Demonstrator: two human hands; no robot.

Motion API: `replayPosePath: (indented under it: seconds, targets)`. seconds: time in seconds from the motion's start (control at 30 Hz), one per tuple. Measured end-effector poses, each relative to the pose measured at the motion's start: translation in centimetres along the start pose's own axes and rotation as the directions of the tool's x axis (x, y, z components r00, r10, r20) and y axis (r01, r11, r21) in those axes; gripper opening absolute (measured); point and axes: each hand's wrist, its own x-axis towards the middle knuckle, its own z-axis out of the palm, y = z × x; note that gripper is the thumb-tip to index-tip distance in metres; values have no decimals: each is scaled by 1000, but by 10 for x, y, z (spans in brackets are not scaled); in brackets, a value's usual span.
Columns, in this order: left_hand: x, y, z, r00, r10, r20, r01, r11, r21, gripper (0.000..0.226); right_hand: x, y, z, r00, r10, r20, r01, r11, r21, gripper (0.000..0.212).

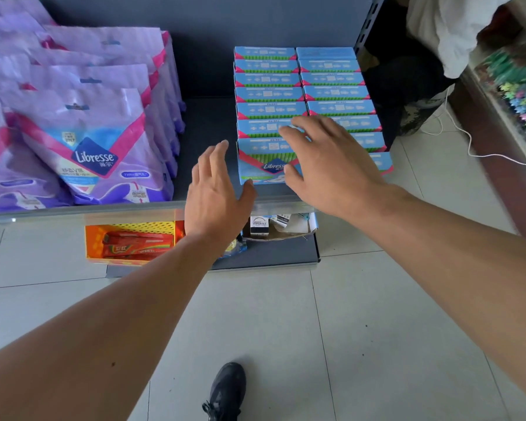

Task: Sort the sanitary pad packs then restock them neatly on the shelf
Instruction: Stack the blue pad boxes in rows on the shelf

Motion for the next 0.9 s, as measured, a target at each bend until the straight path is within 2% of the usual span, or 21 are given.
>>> replayPosePath:
  seconds: [0.1, 0.2, 0.37, 0.5, 0.6, 0.7, 0.8, 0.9]
  targets:
    - [-16, 11, -10, 990, 101, -100, -92, 992, 87, 58, -24, -4, 0, 998, 2, -62, -2, 1000, -3, 49]
    - [-32, 30, -20, 979, 171, -116, -157, 981, 116, 53, -53, -6, -6, 992, 43, -114, -40, 999, 26, 52]
    - [-73, 71, -29, 950, 310, -31, -304, 944, 126, 45, -117, -9, -19, 979, 151, -136, -139, 986, 97, 54]
    - [-113, 112, -13, 903, 422, 75, -428, 900, 86, 41, -188, 6, -28, 947, 299, -120, -276, 945, 176, 51]
    - [-142, 152, 15, 847, 517, 125, -524, 851, 24, 38, -247, 30, -32, 884, 463, -65, -446, 877, 177, 52]
    - [-160, 171, 35, 842, 511, 171, -516, 856, -20, 35, -282, 39, -24, 844, 536, 3, -528, 831, 172, 53]
    - [-182, 199, 74, 790, 541, 288, -533, 839, -112, 33, -331, 58, -11, 743, 668, 46, -666, 730, 154, 54]
    - [-207, 220, 112, 710, 568, 416, -560, 814, -155, 34, -382, 67, 8, 627, 774, 89, -776, 611, 153, 54]
